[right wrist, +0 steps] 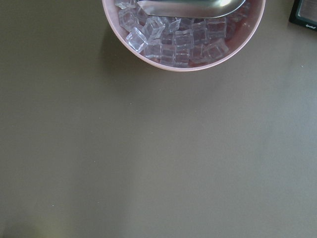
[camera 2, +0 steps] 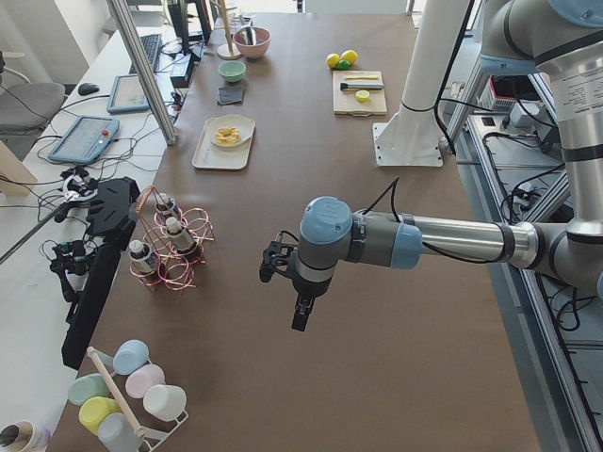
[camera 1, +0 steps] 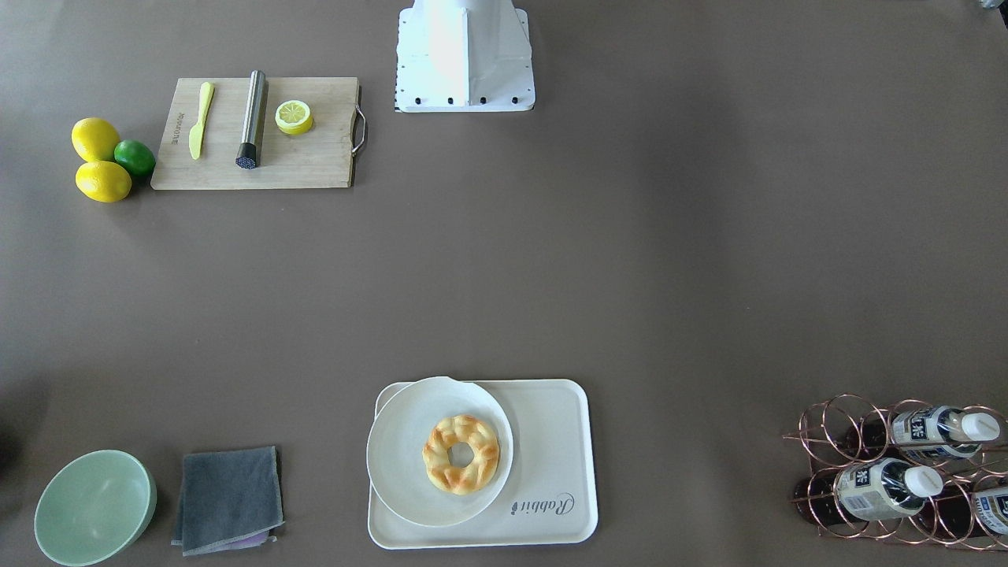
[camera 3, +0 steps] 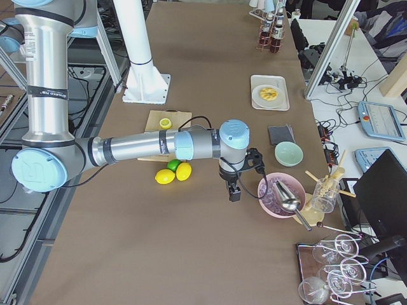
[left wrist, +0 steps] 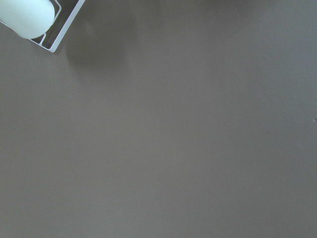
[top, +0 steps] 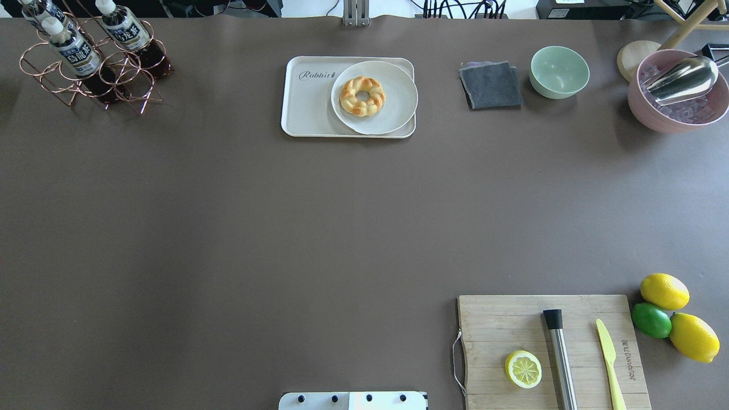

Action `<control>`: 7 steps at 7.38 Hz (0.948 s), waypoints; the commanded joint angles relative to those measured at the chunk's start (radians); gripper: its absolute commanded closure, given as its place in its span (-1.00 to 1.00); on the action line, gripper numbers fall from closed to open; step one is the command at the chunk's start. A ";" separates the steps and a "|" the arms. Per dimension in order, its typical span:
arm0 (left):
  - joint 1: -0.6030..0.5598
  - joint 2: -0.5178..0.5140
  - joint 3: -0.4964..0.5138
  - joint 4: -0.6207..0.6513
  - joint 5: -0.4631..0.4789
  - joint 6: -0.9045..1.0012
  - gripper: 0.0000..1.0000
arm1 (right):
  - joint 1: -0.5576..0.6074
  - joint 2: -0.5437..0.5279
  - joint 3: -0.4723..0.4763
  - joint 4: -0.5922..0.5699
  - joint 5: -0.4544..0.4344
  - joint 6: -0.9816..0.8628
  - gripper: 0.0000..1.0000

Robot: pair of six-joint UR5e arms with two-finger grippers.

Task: Place tea on tray

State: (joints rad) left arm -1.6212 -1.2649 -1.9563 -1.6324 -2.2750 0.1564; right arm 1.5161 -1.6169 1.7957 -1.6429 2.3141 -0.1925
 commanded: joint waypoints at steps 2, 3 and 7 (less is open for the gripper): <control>-0.023 0.013 0.005 -0.066 0.002 -0.008 -0.94 | 0.001 -0.003 -0.004 0.000 0.033 -0.001 -1.00; -0.017 -0.005 0.011 -0.063 -0.003 -0.006 -0.94 | 0.001 -0.003 -0.001 0.000 0.033 -0.001 -1.00; -0.020 0.001 0.004 -0.066 -0.006 0.000 -0.94 | 0.001 -0.009 0.002 0.002 0.034 -0.002 -1.00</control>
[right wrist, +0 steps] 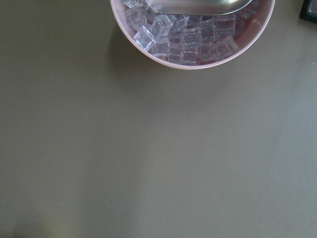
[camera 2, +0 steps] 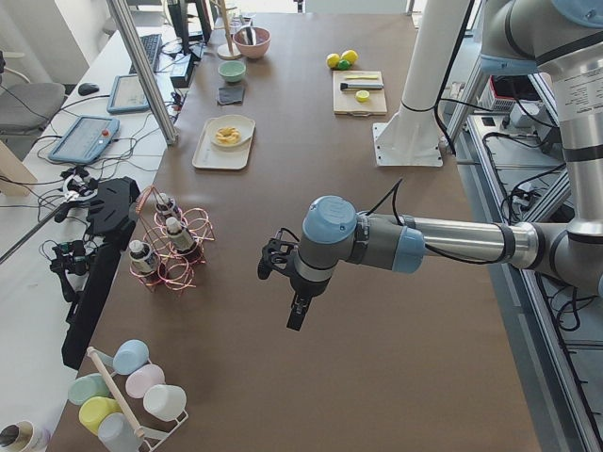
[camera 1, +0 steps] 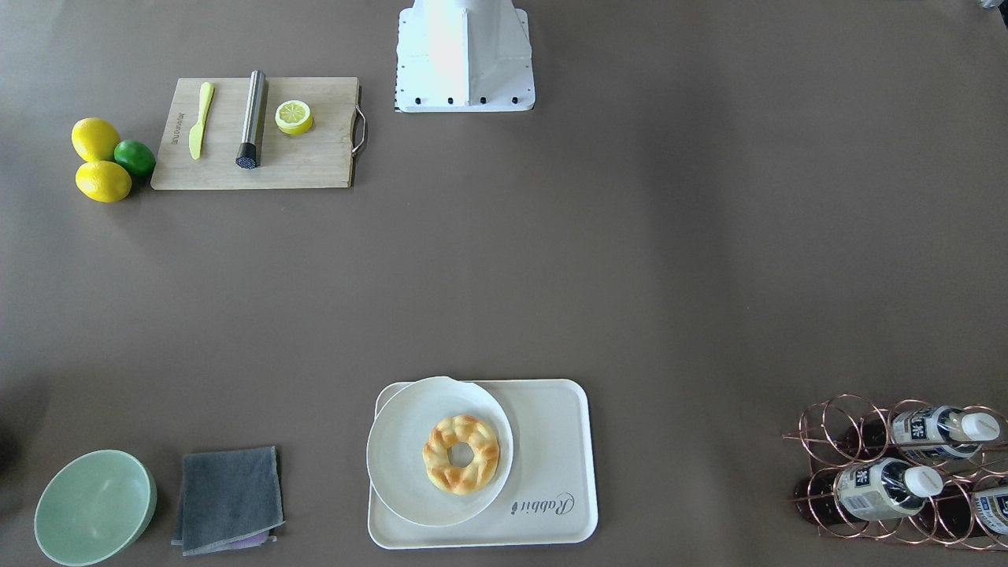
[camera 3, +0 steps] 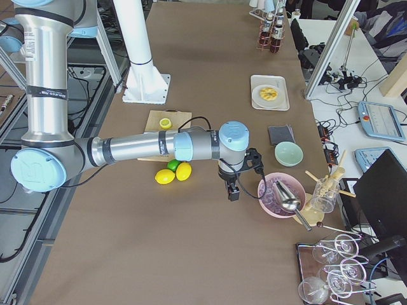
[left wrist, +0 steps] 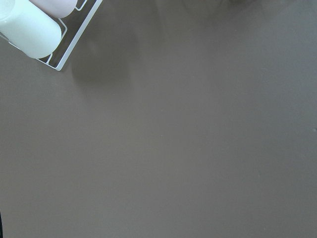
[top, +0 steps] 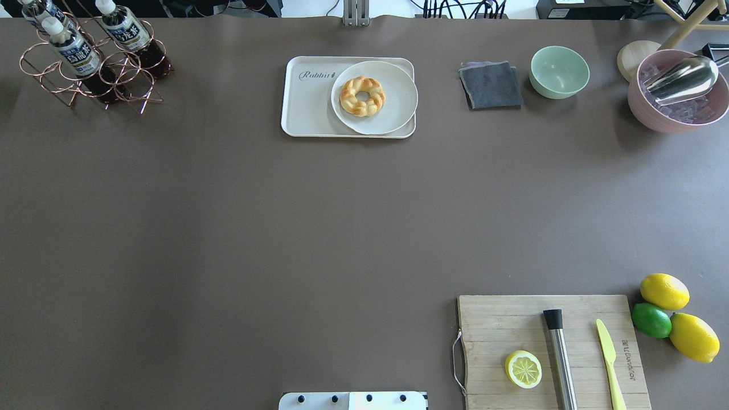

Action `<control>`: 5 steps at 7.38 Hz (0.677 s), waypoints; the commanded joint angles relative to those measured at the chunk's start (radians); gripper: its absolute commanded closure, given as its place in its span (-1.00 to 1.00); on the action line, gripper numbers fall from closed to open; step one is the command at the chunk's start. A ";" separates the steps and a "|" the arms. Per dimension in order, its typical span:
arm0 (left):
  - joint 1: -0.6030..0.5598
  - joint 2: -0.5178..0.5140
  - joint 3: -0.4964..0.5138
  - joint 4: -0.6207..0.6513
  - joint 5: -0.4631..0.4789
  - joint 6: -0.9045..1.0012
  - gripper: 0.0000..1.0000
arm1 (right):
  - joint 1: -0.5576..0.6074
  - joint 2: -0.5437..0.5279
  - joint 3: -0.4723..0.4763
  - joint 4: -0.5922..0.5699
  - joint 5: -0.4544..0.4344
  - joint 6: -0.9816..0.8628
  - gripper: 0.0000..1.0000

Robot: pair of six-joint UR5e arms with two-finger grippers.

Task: Place tea on tray

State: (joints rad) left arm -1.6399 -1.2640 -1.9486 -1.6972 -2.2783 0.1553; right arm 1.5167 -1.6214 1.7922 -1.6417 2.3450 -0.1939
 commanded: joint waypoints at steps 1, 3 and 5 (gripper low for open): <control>-0.001 -0.002 -0.006 -0.001 -0.006 0.000 -0.94 | 0.000 -0.014 0.013 0.002 0.008 -0.001 -1.00; -0.003 -0.006 -0.027 -0.001 -0.009 -0.005 -0.95 | 0.000 -0.029 0.041 0.000 0.011 -0.001 -1.00; -0.006 -0.009 -0.024 -0.001 -0.009 -0.006 -0.95 | 0.000 -0.037 0.050 0.002 0.010 -0.002 -1.00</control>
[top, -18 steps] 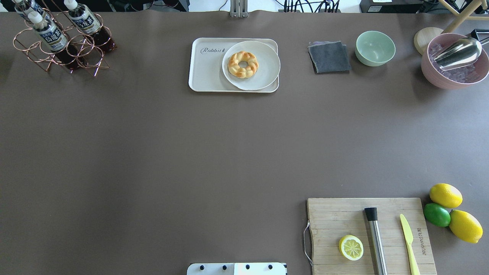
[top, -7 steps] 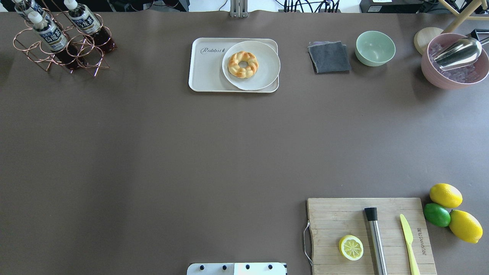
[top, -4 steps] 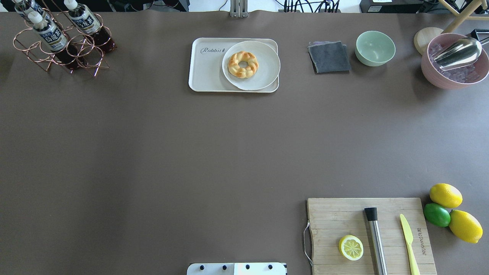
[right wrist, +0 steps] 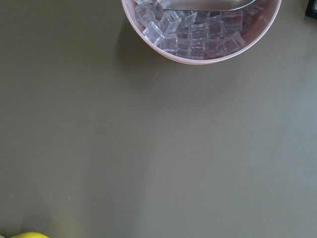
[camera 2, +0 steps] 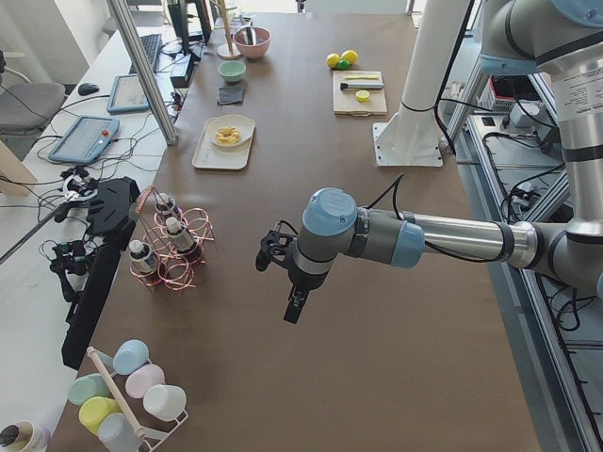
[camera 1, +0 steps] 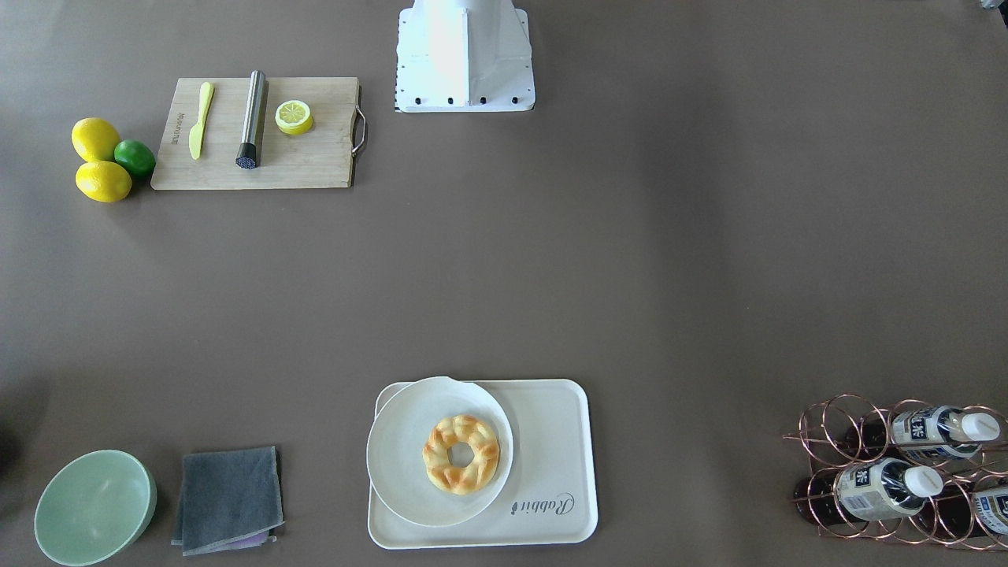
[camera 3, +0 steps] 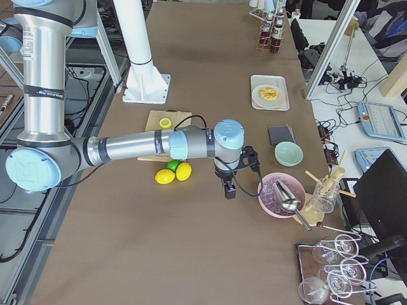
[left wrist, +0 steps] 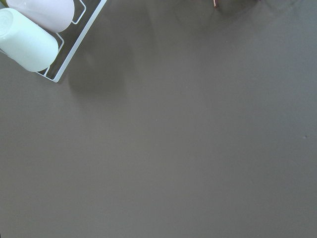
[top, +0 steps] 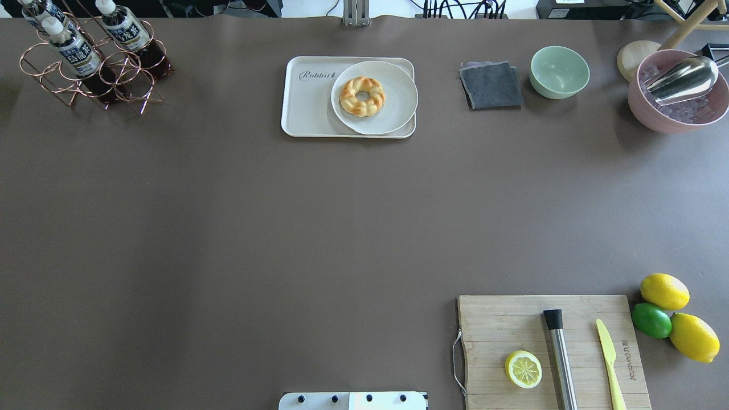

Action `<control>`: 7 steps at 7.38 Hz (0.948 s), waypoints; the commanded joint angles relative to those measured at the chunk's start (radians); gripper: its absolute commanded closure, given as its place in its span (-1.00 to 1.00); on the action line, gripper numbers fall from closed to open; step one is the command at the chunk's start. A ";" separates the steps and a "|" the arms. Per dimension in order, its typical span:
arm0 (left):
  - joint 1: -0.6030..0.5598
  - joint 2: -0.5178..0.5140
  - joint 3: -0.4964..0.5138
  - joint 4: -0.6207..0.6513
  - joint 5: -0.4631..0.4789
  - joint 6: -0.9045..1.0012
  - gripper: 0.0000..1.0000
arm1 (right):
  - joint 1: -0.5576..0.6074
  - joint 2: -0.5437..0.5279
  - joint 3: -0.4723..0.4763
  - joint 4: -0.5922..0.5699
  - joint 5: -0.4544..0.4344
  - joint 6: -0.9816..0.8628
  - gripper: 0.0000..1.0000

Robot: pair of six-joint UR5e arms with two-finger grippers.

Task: Place tea on tray

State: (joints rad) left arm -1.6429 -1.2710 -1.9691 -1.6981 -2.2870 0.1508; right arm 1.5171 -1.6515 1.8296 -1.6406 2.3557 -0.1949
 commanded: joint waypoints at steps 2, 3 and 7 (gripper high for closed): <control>0.029 -0.075 0.009 -0.005 -0.002 -0.151 -0.95 | 0.000 -0.007 0.017 0.001 -0.001 0.000 -1.00; 0.055 -0.126 0.015 -0.006 -0.002 -0.199 -0.94 | 0.000 -0.007 0.017 0.001 -0.001 0.002 -1.00; 0.195 -0.372 0.281 -0.382 0.006 -0.573 -0.95 | 0.000 -0.011 0.020 0.001 -0.004 0.005 -1.00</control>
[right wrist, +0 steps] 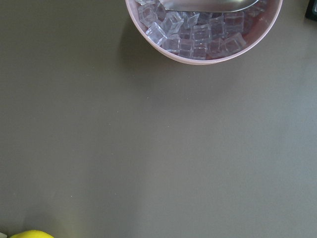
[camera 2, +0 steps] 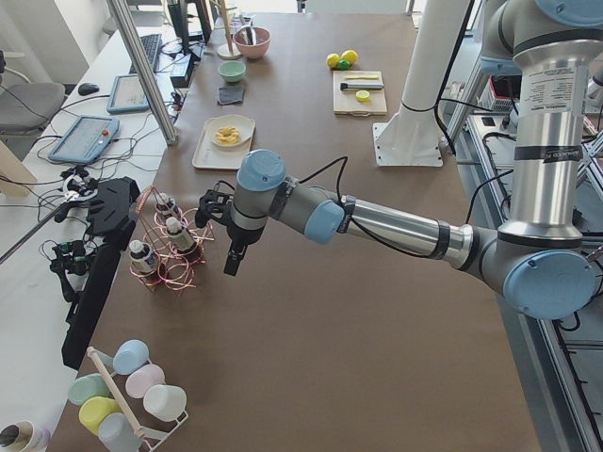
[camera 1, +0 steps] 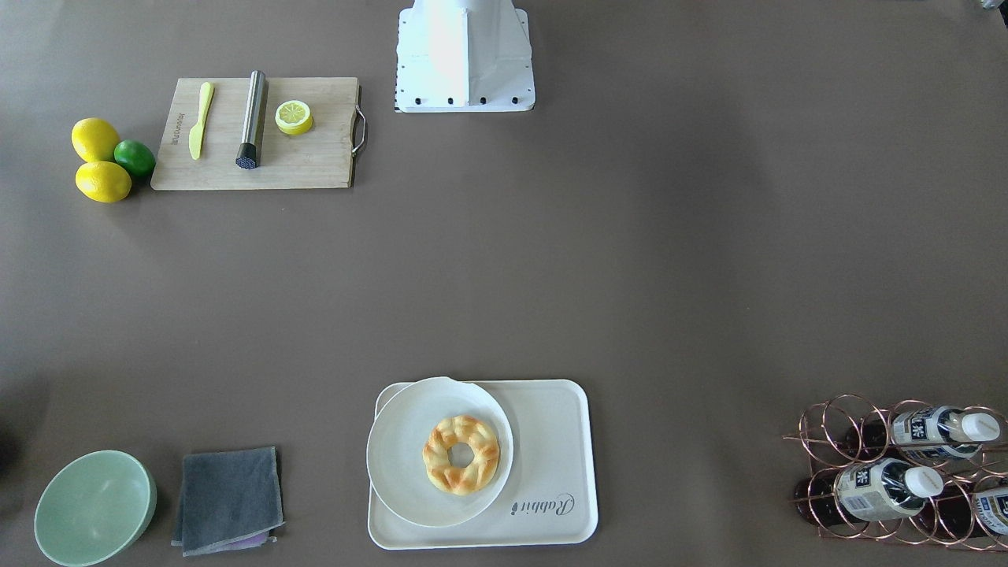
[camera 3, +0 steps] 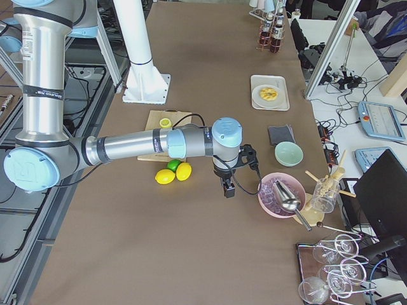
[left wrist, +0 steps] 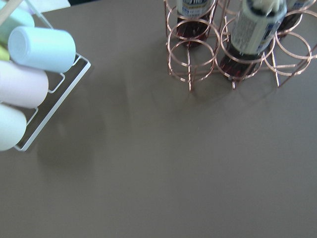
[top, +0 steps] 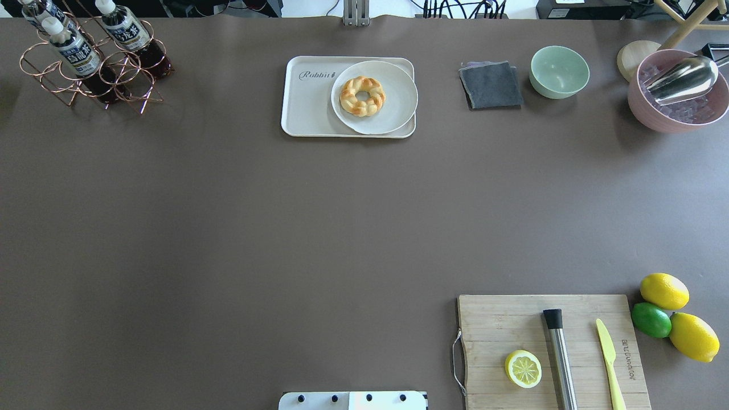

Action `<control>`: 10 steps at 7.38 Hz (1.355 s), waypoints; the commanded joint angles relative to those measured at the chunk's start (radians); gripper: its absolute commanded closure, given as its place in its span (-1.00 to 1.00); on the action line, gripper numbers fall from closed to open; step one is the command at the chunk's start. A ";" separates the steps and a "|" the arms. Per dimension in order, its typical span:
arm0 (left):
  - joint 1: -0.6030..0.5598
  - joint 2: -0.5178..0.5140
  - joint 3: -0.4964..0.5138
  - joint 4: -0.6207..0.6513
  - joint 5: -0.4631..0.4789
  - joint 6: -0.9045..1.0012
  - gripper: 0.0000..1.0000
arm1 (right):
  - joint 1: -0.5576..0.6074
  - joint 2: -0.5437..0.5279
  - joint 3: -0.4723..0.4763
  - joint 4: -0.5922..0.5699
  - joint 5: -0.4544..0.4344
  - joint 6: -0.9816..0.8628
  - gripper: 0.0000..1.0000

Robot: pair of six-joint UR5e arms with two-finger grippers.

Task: Place tea on tray

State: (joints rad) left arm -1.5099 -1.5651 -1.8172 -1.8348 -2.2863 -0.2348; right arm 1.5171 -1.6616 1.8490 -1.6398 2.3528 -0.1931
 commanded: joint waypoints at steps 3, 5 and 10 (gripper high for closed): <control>0.152 -0.203 0.346 -0.588 0.100 -0.431 -0.95 | 0.000 -0.001 0.007 0.000 -0.001 0.003 -1.00; 0.256 -0.243 0.341 -0.594 0.223 -0.429 -0.94 | 0.000 0.000 0.006 0.000 -0.001 0.003 -1.00; 0.278 -0.329 0.459 -0.598 0.324 -0.334 -0.86 | 0.000 -0.016 0.030 0.000 0.003 0.004 -1.00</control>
State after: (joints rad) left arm -1.2335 -1.8527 -1.4156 -2.4316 -1.9718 -0.5915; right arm 1.5171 -1.6686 1.8645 -1.6403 2.3551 -0.1888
